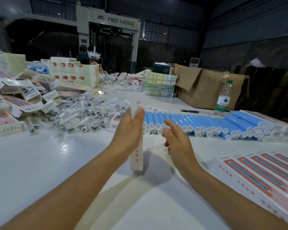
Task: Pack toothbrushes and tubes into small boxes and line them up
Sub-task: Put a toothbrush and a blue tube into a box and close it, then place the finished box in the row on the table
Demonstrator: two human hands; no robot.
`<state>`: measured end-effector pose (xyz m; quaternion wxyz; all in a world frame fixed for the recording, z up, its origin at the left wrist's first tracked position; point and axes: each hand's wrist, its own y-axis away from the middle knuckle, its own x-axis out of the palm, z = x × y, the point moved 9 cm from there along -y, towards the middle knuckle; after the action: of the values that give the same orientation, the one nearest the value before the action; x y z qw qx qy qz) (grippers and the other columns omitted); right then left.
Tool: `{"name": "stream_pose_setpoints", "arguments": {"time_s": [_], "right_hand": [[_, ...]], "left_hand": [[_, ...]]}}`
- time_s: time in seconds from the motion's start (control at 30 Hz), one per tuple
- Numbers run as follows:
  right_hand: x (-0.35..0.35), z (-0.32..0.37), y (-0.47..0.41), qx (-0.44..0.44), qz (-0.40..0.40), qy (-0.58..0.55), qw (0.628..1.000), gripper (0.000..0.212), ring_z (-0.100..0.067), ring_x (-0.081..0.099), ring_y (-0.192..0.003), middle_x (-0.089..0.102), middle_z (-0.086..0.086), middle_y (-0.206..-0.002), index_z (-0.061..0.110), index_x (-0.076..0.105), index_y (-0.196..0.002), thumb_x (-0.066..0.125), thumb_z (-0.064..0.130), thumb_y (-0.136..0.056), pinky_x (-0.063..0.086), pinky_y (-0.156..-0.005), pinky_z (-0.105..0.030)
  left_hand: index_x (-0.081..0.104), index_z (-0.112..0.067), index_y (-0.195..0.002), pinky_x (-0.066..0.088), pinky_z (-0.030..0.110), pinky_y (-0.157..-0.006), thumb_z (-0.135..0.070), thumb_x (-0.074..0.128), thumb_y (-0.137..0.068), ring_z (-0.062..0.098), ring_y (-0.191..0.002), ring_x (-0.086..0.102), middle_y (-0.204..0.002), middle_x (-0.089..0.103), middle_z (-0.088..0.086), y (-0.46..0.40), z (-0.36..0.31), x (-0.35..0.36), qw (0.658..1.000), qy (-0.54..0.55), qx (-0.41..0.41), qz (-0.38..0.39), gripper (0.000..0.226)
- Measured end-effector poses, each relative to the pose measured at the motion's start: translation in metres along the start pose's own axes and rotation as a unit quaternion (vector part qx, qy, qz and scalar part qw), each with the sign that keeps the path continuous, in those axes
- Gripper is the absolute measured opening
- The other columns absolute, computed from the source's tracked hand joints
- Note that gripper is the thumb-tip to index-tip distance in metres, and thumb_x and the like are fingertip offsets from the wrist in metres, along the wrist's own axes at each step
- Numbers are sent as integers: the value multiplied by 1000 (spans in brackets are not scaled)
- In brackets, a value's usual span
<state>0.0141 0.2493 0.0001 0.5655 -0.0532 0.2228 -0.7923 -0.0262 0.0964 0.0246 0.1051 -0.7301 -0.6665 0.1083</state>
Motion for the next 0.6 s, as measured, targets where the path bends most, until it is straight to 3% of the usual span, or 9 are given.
{"name": "stream_pose_setpoints", "arguments": {"time_s": [0.03,0.1,0.13,0.2,0.27,0.3,0.4,0.47,0.6], "right_hand": [[9,2,1,-8,35,13,999,36,5,53,-71,56,10,-90,38,49,-131,52,38,-95,43,-65,-11],[28,6,4,-27,98,52,993,53,11,55,-72,54,11,-97,49,39,-134,56,53,-85,44,-63,-7],[36,7,6,-39,121,73,989,56,13,55,-80,54,15,-105,59,36,-130,56,57,-78,45,-67,-7],[43,10,6,-60,140,79,985,62,9,55,-102,53,18,-120,64,36,-128,58,56,-71,48,-81,-14],[41,10,5,-66,130,83,986,67,2,55,-108,53,16,-122,57,36,-134,61,52,-71,49,-89,-24],[40,9,5,-67,124,102,985,70,2,55,-106,52,17,-119,55,35,-136,61,52,-71,49,-86,-22],[40,7,5,-47,134,179,974,72,1,53,-94,42,17,-105,51,29,-141,61,53,-77,45,-63,-6],[36,9,5,-39,148,234,960,71,-3,50,-91,38,16,-101,50,25,-143,62,51,-82,44,-57,-8],[18,23,7,-62,181,391,900,73,-13,50,-95,35,8,-104,47,20,-145,58,56,-83,51,-71,-23]], "left_hand": [[47,-17,-133,49,39,-90,-50,36,-97,24,-110,60,-119,63,5,3,12,5,991,109,-77,17,50],[61,-16,-109,58,38,-69,-45,38,-98,24,-81,71,-88,74,8,11,28,19,952,247,-176,46,38],[62,-16,-99,58,35,-57,-44,40,-98,24,-70,72,-78,74,9,15,32,24,938,277,-200,50,36],[63,-16,-94,56,32,-48,-43,41,-98,23,-67,72,-76,74,9,18,39,29,929,298,-215,47,35],[64,-18,-96,56,30,-52,-45,40,-98,21,-72,72,-82,74,7,15,44,28,934,290,-201,55,35],[65,-21,-97,57,30,-56,-47,38,-97,20,-77,72,-87,75,5,13,46,25,941,273,-190,57,37],[64,-24,-100,57,36,-77,-52,32,-97,19,-89,70,-95,73,6,5,54,4,972,172,-156,28,43],[63,-19,-105,51,40,-89,-51,31,-98,24,-94,66,-97,70,10,1,62,-9,983,105,-150,8,46],[64,-16,-101,50,40,-82,-48,39,-97,29,-92,64,-96,69,13,-8,73,-20,987,57,-149,6,41]]}}
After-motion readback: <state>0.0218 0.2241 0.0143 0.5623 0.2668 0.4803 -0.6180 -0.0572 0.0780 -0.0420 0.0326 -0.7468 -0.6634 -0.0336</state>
